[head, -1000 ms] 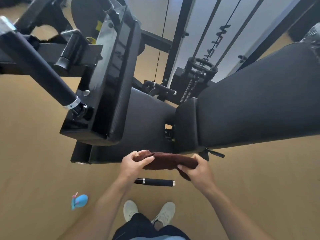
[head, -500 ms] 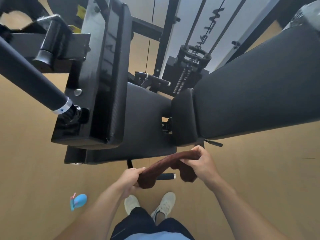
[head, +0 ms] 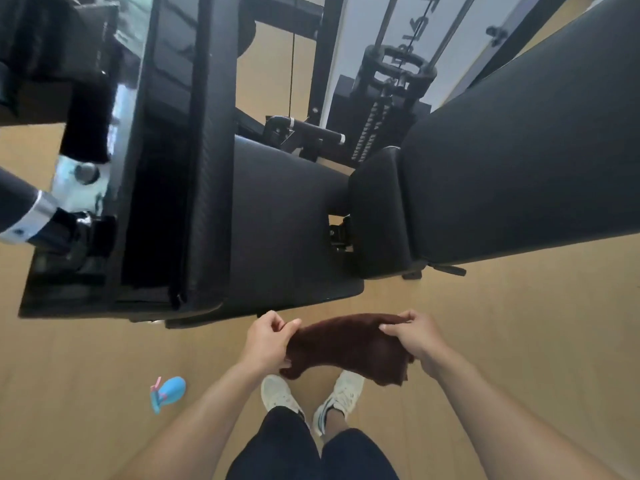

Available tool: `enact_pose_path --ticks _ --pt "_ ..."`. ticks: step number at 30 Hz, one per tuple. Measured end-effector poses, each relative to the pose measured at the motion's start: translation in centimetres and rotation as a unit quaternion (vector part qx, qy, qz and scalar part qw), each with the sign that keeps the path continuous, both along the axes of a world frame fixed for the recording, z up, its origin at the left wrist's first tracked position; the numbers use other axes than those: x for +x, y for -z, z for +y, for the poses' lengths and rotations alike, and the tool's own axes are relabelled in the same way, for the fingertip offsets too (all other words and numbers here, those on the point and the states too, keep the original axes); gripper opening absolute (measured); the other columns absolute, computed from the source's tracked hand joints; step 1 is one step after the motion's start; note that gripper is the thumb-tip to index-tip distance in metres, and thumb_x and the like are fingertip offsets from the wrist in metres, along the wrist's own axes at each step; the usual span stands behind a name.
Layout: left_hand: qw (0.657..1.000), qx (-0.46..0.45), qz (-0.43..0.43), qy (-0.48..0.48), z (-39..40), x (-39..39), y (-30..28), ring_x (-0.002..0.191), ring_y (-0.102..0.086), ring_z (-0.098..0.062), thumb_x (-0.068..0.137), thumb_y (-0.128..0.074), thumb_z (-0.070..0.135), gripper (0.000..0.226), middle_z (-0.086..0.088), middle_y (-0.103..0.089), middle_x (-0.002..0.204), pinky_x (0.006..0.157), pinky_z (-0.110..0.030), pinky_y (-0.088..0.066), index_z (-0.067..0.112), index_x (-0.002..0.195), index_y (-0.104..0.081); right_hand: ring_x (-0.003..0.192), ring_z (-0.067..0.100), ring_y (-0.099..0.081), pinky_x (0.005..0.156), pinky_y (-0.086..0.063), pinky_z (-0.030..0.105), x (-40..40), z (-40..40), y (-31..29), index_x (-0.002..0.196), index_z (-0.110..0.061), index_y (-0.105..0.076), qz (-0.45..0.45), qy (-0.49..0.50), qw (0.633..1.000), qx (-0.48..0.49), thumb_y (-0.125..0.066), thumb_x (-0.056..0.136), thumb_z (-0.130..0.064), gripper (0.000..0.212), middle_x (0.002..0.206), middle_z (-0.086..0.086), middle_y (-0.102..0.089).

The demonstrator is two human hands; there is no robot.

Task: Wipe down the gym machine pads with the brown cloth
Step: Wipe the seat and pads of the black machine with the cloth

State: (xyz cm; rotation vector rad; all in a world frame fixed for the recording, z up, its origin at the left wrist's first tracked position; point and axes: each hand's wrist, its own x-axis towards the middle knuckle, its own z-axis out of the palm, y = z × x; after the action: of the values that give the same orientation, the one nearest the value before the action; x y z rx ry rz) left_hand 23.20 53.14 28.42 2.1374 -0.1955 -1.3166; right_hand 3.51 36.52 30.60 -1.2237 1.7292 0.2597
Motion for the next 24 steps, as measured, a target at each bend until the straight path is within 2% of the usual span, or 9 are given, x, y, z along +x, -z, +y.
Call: enact_pose_path --ticks 3,5,7,9,12,15,18,20,24 --pt "0.997 -0.070 -0.041 0.020 -3.1 0.4 0.9 0.060 -0.060 -0.006 0.092 -0.071 0.031 0.033 -0.004 -0.058 0.071 0.045 -0.018 -0.049 0.013 0.074 -0.049 0.085 0.022 -0.065 0.068 -0.054 0.033 2.5 -1.4 1.6 0.096 -0.021 -0.063 0.003 0.022 0.996 -0.091 -0.078 0.087 -0.025 0.017 0.098 0.004 -0.071" --pt "0.990 -0.113 -0.063 0.050 -5.2 1.2 1.7 0.069 -0.067 -0.006 0.092 -0.069 0.035 0.019 0.003 -0.069 0.084 0.056 -0.023 -0.055 0.022 0.083 -0.059 0.088 0.017 -0.067 0.072 -0.059 0.033 5.4 -1.7 2.5 0.097 -0.027 -0.064 -0.082 0.026 0.991 -0.104 -0.075 0.091 -0.028 0.012 0.099 -0.001 -0.072" --pt "0.985 -0.151 -0.071 0.035 -6.4 2.0 2.5 0.079 -0.075 -0.014 0.096 -0.063 0.035 0.009 0.006 -0.072 0.101 0.064 -0.038 -0.064 0.028 0.102 -0.063 0.099 0.015 -0.071 0.075 -0.061 0.026 8.8 -1.2 3.3 0.110 -0.027 -0.069 -0.224 0.048 0.973 -0.010 -0.068 0.098 -0.029 0.012 0.106 -0.004 -0.075" --pt "0.978 -0.160 -0.132 -0.003 -6.7 3.4 4.0 0.081 -0.075 -0.015 0.099 -0.060 0.031 0.014 0.006 -0.071 0.103 0.064 -0.040 -0.065 0.027 0.111 -0.062 0.104 0.014 -0.072 0.076 -0.060 0.020 11.1 -0.5 5.5 0.126 -0.022 -0.070 -0.311 0.056 0.946 0.069 -0.057 0.105 -0.024 0.025 0.115 -0.002 -0.075" --pt "0.975 -0.124 -0.186 -0.005 -6.0 5.1 6.7 0.084 -0.073 -0.015 0.096 -0.062 0.030 0.009 0.011 -0.071 0.096 0.067 -0.042 -0.063 0.034 0.104 -0.064 0.093 0.009 -0.073 0.077 -0.064 0.028 11.1 0.9 10.2 0.122 -0.024 -0.071 -0.255 -0.011 0.963 -0.085 -0.060 0.103 -0.019 0.022 0.112 -0.003 -0.074" --pt "0.975 -0.105 -0.191 0.040 -5.4 4.7 9.3 0.088 -0.069 -0.005 0.094 -0.066 0.023 0.015 0.015 -0.072 0.098 0.075 -0.031 -0.061 0.034 0.104 -0.066 0.114 0.003 -0.057 0.099 -0.054 0.037 9.3 2.2 14.8 0.126 -0.033 -0.064 -0.165 -0.178 0.937 -0.251 -0.069 0.095 -0.033 0.031 0.122 -0.015 -0.066" --pt "0.966 -0.117 -0.224 0.063 -5.5 3.7 11.0 0.092 -0.064 0.003 0.094 -0.066 0.013 0.022 0.015 -0.069 0.105 0.069 -0.007 -0.050 0.028 0.109 -0.066 0.155 0.016 -0.017 0.128 -0.016 0.047 10.3 2.5 17.9 0.152 -0.036 -0.041 -0.121 -0.330 0.879 -0.322 -0.064 0.090 -0.056 0.070 0.163 -0.008 -0.033" --pt "0.957 -0.122 -0.256 0.057 -5.8 3.5 11.8 0.094 -0.063 0.002 0.095 -0.063 0.008 0.028 0.012 -0.068 0.107 0.070 -0.006 -0.049 0.026 0.115 -0.066 0.159 0.023 0.004 0.128 0.001 0.053 12.2 1.9 19.5 0.158 -0.038 -0.029 -0.118 -0.399 0.841 -0.345 -0.057 0.087 -0.064 0.081 0.171 -0.004 -0.014" --pt "0.944 -0.126 -0.287 0.106 -7.4 3.4 13.0 0.112 -0.065 -0.005 0.099 -0.056 0.005 0.041 0.008 -0.068 0.122 0.094 -0.010 -0.050 0.021 0.136 -0.062 0.159 0.021 0.001 0.129 -0.005 0.051 12.7 0.5 22.1 0.160 -0.031 -0.031 -0.160 -0.417 0.822 -0.354 -0.051 0.093 -0.055 0.074 0.171 -0.003 -0.017"
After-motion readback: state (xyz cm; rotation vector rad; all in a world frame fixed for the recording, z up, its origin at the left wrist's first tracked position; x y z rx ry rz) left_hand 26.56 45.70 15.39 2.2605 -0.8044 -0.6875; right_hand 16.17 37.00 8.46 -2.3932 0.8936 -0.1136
